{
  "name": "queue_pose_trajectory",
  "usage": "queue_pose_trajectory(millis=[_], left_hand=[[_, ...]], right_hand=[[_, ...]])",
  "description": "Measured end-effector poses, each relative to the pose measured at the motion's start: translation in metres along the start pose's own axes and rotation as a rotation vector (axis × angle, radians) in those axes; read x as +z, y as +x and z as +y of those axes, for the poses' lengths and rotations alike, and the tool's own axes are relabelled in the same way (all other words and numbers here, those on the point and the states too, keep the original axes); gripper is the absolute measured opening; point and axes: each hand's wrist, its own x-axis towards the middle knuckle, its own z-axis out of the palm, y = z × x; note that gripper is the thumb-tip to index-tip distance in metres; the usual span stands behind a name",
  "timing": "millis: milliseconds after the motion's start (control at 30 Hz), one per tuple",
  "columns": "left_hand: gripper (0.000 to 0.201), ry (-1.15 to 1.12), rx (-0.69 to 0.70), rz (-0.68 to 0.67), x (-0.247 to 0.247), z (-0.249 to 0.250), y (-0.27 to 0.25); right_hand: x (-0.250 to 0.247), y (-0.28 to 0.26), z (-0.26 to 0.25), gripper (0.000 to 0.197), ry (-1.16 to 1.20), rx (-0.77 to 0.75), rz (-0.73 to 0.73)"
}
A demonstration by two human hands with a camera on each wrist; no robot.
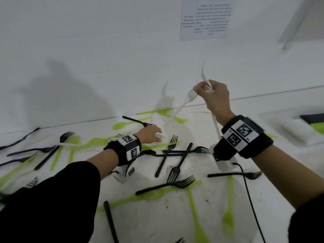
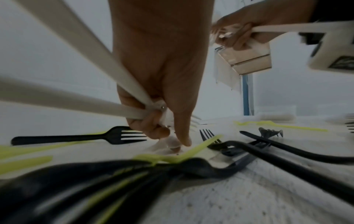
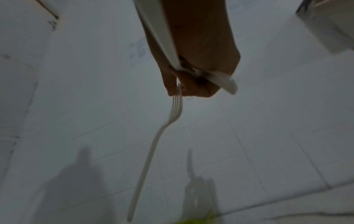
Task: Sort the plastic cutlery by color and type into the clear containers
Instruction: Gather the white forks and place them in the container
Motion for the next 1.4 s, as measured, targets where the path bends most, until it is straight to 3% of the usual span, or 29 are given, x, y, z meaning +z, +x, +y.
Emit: queue_pose_trajectory(millis=[100, 267, 367, 433, 567, 667, 800, 1000, 1100, 1200, 1300, 1400], left_hand=[[0.038, -0.097, -0.036, 0.111, -0.009, 0.008, -0.009], [0.039, -0.402, 0.012, 0.705, -0.043, 0.04, -0.033], [0.021, -0.42, 0.012, 0.843, -0.055, 0.075, -0.054], [0.01, -0.527, -0.021, 0.795, -0.053, 0.093, -0.061], [0.021, -0.812, 0.032, 0.551, -0.033, 0.129, -0.079], [0.008, -1.088, 0.073, 0.411, -0.014, 0.151, -0.086], [0.022, -1.471, -0.061, 0.287, 0.005, 0.163, -0.086], [0.033, -1.509, -0.012, 0.341, 0.02, 0.161, -0.08], [0.012, -1.407, 0.006, 0.355, 0.027, 0.155, -0.078], [0.014, -1.343, 0.0, 0.312, 0.031, 0.152, -0.075], [0.01, -1.42, 0.006, 0.262, 0.033, 0.153, -0.076], [0.01, -1.516, 0.01, 0.204, 0.032, 0.158, -0.073]], right_hand=[[-0.016, -0.012, 0.0, 0.009, -0.049, -0.074, -0.065], [-0.037, -0.027, 0.008, 0.01, -0.035, -0.106, -0.229], [-0.048, -0.044, 0.005, 0.01, 0.08, -0.139, -0.346], [-0.054, -0.052, 0.003, 0.01, 0.154, -0.168, -0.389], [-0.059, -0.06, 0.002, 0.006, 0.211, -0.17, -0.447], [-0.059, -0.062, 0.004, 0.006, 0.251, -0.14, -0.5], [-0.057, -0.065, 0.012, 0.007, 0.272, -0.117, -0.504], [-0.048, -0.067, 0.019, 0.018, 0.294, -0.025, -0.473], [-0.045, -0.067, 0.024, 0.017, 0.286, 0.021, -0.479], [-0.044, -0.072, 0.028, 0.02, 0.329, 0.072, -0.5], [-0.046, -0.077, 0.024, 0.013, 0.349, 0.1, -0.511], [-0.049, -0.076, 0.018, 0.019, 0.464, 0.253, -0.514]])
